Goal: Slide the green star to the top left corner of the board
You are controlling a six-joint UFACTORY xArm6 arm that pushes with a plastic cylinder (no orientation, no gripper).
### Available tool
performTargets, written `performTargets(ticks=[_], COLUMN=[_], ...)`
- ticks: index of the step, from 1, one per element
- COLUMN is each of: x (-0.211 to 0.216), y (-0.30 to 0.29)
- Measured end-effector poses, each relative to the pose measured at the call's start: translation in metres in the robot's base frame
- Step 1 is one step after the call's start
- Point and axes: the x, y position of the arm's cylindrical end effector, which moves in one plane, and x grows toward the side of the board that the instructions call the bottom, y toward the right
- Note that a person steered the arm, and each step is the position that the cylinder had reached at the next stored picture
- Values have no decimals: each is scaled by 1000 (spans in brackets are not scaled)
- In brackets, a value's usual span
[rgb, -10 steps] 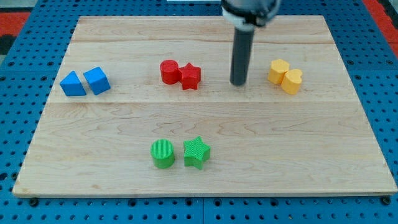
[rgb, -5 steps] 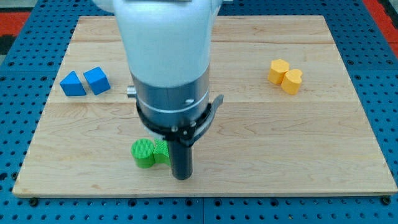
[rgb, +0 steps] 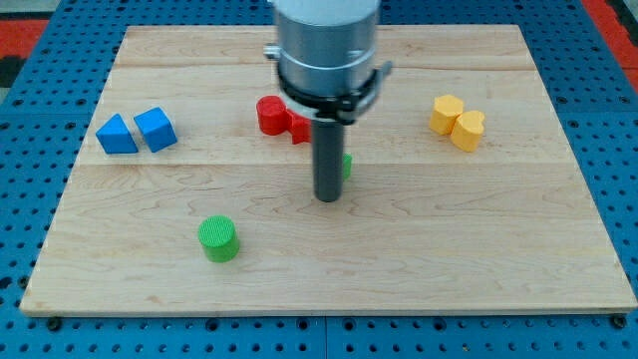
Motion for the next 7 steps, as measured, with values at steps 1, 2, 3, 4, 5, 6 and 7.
performTargets(ticks=[1, 2, 3, 4, 5, 6, 7], x=[-7, -28, -43, -34, -65, -119, -177], y=[27, 29, -22, -119, -116, -154, -202])
